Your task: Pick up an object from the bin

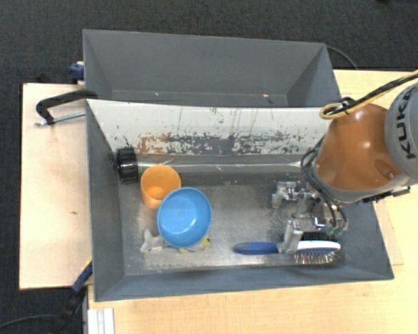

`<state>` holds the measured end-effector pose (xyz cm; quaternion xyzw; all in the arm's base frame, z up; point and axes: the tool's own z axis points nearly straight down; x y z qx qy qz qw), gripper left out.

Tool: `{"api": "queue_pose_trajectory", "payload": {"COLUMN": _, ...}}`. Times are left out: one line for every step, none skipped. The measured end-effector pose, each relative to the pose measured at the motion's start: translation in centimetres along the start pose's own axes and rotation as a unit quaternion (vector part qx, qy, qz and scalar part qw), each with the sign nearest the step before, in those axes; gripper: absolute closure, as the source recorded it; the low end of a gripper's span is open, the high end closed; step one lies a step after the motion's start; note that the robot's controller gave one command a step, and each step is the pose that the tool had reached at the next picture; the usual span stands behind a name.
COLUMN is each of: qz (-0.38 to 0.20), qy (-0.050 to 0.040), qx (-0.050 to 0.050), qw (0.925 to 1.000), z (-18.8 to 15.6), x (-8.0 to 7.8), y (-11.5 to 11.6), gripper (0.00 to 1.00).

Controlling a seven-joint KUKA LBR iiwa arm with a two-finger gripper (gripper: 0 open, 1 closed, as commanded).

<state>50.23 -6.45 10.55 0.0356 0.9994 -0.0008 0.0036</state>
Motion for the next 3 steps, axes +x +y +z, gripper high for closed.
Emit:
{"api": "queue_pose_trajectory", "payload": {"qz": -0.107, "qy": 0.0048, "qx": -0.002, "qw": 0.9942, "z": 3.3, "x": 1.3, "y": 1.8, "gripper": 0.00}}
{"api": "queue_pose_trajectory", "payload": {"qz": -0.107, "qy": 0.0039, "qx": -0.002, "qw": 0.9943, "z": 3.3, "x": 1.2, "y": 1.7, "gripper": 1.00}}
{"api": "queue_pose_trajectory", "payload": {"qz": -0.114, "qy": -0.0034, "qx": 0.000, "qw": 0.9934, "z": -12.4, "x": -0.8, "y": -1.3, "gripper": 1.00}}
